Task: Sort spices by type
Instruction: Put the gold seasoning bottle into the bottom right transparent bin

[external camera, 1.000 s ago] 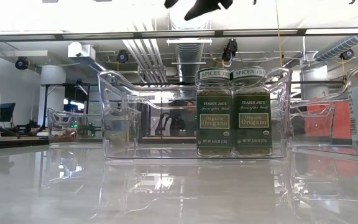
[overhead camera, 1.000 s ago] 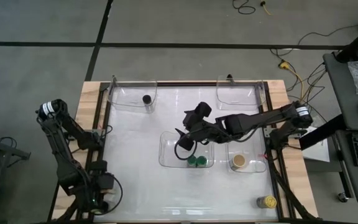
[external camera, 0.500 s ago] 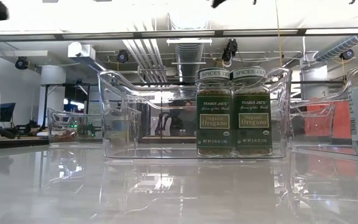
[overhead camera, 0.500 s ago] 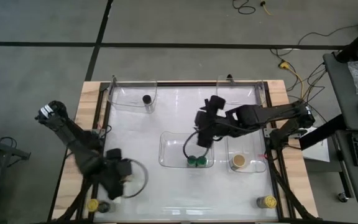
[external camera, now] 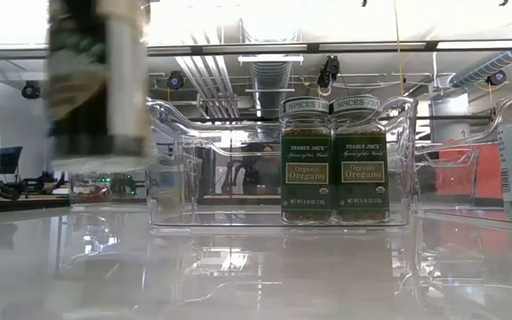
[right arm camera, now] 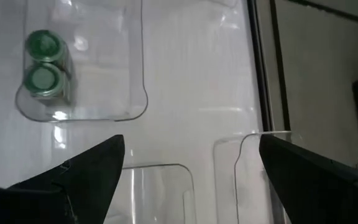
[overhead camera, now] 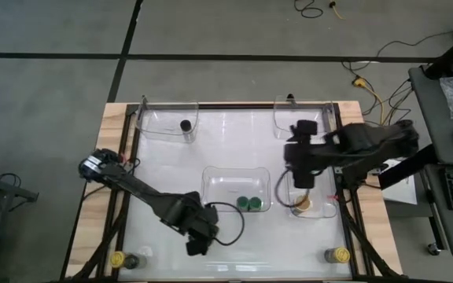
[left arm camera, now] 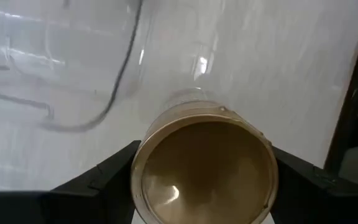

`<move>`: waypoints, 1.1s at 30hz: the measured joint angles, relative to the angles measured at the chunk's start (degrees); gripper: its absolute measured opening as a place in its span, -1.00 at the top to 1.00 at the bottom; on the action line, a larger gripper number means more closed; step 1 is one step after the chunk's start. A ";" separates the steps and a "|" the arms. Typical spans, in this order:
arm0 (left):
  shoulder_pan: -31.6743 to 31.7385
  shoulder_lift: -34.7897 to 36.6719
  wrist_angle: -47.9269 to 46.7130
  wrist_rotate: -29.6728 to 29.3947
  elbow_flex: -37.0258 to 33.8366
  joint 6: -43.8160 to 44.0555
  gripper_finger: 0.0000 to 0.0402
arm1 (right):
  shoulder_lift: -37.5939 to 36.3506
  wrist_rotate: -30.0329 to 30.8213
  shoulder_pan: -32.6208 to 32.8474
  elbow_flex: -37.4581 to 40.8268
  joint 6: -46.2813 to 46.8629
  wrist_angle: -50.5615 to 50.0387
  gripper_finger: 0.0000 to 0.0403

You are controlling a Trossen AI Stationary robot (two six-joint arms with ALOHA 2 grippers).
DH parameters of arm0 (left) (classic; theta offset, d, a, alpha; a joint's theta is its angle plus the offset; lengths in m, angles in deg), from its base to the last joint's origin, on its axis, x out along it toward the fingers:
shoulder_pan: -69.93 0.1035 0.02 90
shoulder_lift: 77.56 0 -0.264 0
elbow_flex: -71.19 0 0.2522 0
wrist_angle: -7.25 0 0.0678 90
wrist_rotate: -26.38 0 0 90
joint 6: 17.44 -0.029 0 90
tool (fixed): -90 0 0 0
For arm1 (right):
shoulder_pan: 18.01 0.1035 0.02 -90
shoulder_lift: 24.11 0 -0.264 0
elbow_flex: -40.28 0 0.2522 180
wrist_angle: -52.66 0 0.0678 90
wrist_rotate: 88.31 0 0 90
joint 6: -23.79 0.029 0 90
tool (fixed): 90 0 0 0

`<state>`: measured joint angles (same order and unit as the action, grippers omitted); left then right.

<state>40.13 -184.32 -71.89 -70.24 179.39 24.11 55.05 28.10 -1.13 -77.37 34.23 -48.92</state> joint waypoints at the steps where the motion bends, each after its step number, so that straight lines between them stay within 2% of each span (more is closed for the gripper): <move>1: 0.18 -1.18 -0.38 -0.06 1.62 0.65 -0.28 | -1.36 0.09 0.20 0.73 0.12 0.23 -0.80; 8: 1.39 -8.48 -2.04 0.15 10.40 2.93 -0.28 | -9.39 0.55 0.40 6.60 2.37 3.52 -0.80; 14: 1.69 -11.27 -2.06 0.88 12.28 3.97 -0.28 | -12.58 -2.10 0.77 12.56 2.16 8.16 -0.80; 22: 2.26 -13.03 -0.03 1.80 11.71 8.45 -0.28 | -12.64 -7.56 0.77 19.03 0.09 16.92 -0.80; 28: 2.95 -13.58 2.79 2.83 11.68 11.47 -0.28 | -11.08 -7.84 0.88 20.32 -0.55 18.00 -0.80; 33: 3.35 -17.31 2.56 2.71 15.77 11.43 -0.28 | -11.19 -11.91 3.21 20.32 0.10 18.19 -0.80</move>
<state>43.48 -201.63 -69.32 -67.53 195.17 35.53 43.87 16.19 2.08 -57.05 34.32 -30.72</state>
